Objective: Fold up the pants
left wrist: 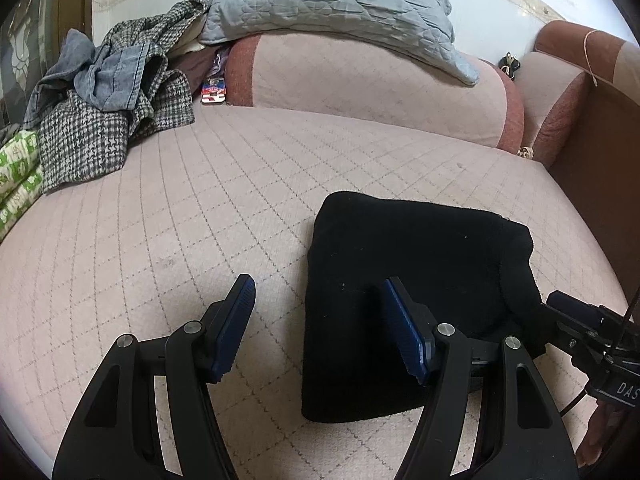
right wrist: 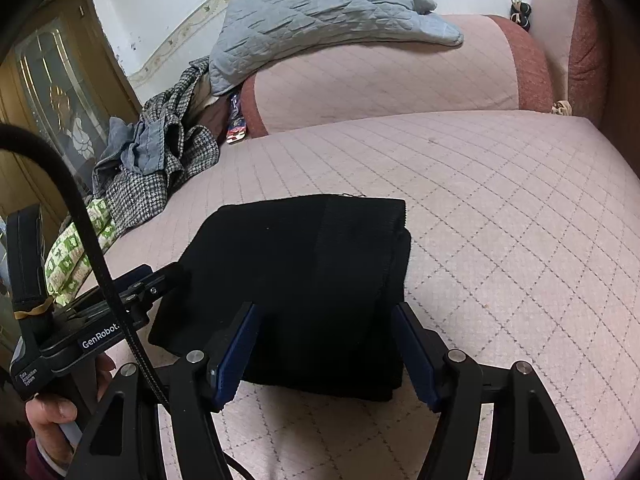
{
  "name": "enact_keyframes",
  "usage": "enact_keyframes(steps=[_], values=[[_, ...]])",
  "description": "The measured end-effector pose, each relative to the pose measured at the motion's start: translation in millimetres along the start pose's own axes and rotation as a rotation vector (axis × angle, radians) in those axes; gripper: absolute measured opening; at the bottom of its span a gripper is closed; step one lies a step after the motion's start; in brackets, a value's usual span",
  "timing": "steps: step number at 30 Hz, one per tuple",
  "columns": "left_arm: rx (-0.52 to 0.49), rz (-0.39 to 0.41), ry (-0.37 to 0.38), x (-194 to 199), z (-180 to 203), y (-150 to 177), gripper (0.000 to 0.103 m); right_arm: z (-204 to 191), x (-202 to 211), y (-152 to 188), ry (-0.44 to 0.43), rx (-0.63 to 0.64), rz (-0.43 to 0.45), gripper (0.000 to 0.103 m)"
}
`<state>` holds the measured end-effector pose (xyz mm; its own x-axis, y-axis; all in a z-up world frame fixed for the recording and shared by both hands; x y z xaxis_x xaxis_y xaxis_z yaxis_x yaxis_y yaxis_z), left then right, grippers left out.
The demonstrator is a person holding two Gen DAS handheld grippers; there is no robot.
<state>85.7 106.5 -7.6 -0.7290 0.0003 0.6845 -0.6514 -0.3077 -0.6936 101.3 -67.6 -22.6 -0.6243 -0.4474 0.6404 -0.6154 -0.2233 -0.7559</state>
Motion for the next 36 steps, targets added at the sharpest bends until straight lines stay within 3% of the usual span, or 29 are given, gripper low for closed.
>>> enact_keyframes(steps=[12,36], values=[[-0.058,0.065,-0.048,12.9,-0.1,-3.3,0.067,-3.4,11.3,6.6,0.0,-0.006,0.008,0.066],[-0.036,0.098,-0.023,45.5,0.4,9.4,0.067,-47.2,36.5,14.1,-0.002,0.099,0.019,0.066]])
Point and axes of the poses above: each gripper's, at about its wrist camera, not at the fingertips, and x roughly against the way its jaws point, z to its right, y to its underside, the point moved 9 cm from there along -x, roughly the way its jaws point, and after that the axes turned 14 degrees about x, right-handed, at the moved point
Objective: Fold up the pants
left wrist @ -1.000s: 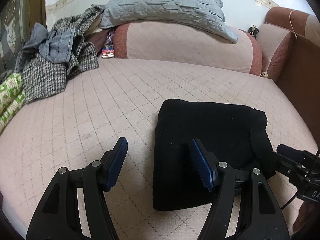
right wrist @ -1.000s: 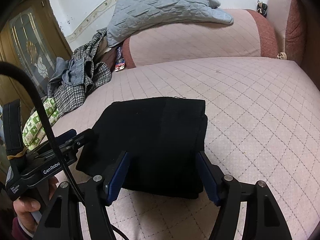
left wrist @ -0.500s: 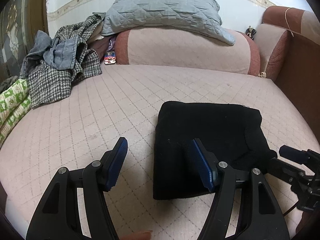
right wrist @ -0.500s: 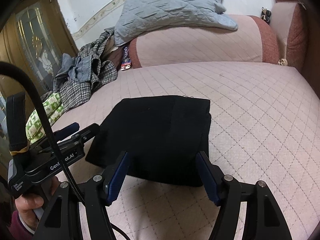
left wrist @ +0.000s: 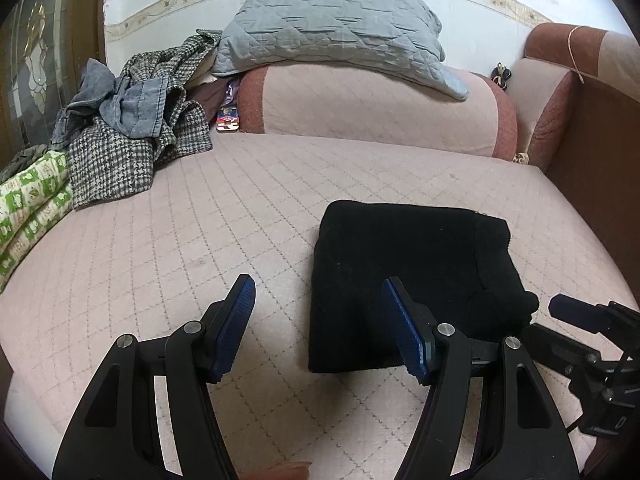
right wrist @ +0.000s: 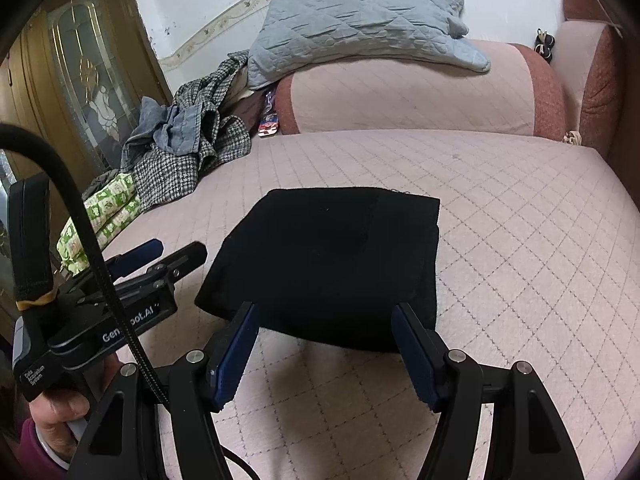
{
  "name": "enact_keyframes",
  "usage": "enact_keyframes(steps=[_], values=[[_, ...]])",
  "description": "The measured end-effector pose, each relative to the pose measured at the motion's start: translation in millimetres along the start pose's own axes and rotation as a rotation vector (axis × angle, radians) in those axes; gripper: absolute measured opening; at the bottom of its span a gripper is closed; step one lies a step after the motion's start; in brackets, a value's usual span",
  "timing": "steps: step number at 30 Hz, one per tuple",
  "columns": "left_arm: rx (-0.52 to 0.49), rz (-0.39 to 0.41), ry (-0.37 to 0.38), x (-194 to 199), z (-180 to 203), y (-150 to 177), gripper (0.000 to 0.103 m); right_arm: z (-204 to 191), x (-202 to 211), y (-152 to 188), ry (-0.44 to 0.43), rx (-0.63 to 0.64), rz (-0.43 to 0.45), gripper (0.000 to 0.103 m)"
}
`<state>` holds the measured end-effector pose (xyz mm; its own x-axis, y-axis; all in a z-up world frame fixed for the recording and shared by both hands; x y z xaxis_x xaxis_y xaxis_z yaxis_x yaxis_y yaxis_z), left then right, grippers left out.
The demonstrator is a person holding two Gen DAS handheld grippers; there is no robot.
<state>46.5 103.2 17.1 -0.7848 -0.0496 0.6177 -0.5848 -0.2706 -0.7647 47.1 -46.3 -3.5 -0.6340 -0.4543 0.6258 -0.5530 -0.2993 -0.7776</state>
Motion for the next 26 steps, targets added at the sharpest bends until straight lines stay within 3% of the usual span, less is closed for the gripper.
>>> enact_keyframes(steps=[26], values=[[-0.021,-0.004,0.027,3.9,8.4,3.2,0.067,-1.2,2.1,4.3,0.004,-0.01,-0.002,0.066]])
Point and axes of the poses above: each gripper's, at about its wrist camera, not at the fingertips, and x roughly against the way its jaws point, z to its right, y to its underside, the point moved 9 cm from there along -x, roughly the way its jaws point, and after that the axes turned 14 degrees about x, right-handed, at the moved point
